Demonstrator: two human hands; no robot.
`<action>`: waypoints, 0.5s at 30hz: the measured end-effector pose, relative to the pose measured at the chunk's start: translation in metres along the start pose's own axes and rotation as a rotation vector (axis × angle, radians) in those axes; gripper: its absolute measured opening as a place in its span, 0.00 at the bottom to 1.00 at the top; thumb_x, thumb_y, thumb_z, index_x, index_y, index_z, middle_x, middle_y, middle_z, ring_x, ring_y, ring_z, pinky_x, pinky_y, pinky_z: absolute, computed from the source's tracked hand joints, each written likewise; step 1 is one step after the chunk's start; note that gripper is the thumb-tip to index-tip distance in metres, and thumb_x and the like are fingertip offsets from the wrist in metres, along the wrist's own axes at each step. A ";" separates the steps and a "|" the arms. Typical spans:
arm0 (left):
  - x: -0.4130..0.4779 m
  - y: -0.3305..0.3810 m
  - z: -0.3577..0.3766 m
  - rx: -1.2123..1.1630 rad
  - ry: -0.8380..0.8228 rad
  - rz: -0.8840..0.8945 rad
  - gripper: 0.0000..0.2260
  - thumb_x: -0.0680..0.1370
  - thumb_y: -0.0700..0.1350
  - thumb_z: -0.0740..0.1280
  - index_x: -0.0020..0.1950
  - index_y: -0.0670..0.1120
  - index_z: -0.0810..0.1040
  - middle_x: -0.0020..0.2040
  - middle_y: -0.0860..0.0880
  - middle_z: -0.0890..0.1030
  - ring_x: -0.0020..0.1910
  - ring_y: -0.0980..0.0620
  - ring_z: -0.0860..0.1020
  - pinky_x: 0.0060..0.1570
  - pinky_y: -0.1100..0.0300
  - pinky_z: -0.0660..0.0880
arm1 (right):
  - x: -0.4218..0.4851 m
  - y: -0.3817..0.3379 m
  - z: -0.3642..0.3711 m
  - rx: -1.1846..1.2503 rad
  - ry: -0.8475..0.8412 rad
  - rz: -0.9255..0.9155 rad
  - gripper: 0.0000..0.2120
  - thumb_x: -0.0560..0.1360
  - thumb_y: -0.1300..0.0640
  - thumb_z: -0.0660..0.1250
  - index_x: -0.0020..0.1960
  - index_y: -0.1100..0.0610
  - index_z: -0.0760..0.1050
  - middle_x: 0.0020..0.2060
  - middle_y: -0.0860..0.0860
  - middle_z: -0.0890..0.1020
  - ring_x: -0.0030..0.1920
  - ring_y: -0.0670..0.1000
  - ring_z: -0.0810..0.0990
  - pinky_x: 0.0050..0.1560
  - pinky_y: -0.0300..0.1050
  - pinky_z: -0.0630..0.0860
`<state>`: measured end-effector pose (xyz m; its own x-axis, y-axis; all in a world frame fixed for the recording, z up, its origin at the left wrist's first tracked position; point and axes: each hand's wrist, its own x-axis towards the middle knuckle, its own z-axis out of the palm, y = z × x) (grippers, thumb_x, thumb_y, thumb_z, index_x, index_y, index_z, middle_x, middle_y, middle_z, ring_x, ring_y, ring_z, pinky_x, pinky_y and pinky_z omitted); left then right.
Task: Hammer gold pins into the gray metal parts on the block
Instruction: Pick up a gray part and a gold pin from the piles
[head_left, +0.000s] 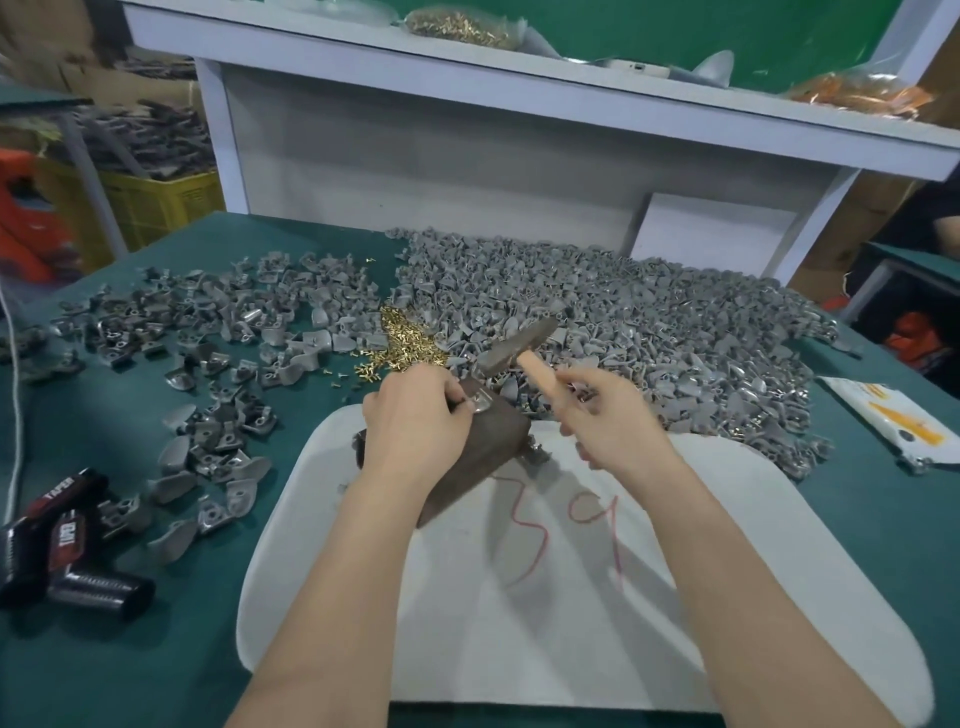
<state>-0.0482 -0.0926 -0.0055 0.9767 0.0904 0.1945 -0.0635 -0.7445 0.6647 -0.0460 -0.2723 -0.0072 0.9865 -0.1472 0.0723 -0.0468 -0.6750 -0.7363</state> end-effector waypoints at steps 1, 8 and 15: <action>0.000 0.000 0.000 0.005 0.006 -0.005 0.10 0.76 0.46 0.68 0.35 0.54 0.75 0.44 0.53 0.81 0.51 0.46 0.76 0.53 0.53 0.66 | 0.004 0.004 0.005 0.063 -0.045 0.055 0.14 0.77 0.56 0.64 0.61 0.49 0.74 0.33 0.50 0.78 0.27 0.49 0.72 0.30 0.43 0.69; 0.001 0.001 0.002 -0.058 0.017 0.016 0.06 0.77 0.47 0.66 0.41 0.56 0.76 0.47 0.56 0.82 0.54 0.51 0.77 0.51 0.56 0.60 | 0.005 -0.001 0.007 -0.295 0.228 -0.182 0.13 0.75 0.48 0.65 0.58 0.49 0.77 0.49 0.50 0.78 0.45 0.51 0.76 0.46 0.45 0.73; 0.002 0.003 0.000 -0.348 0.095 0.050 0.06 0.77 0.43 0.66 0.52 0.52 0.78 0.48 0.54 0.81 0.53 0.50 0.78 0.61 0.48 0.70 | 0.018 -0.058 0.026 0.133 -0.027 -0.238 0.03 0.76 0.55 0.66 0.45 0.50 0.78 0.38 0.48 0.82 0.37 0.47 0.80 0.46 0.49 0.79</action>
<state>-0.0461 -0.0941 -0.0030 0.9483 0.1330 0.2883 -0.1924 -0.4815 0.8551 -0.0218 -0.2170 0.0191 0.9711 0.0248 0.2375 0.2065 -0.5870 -0.7828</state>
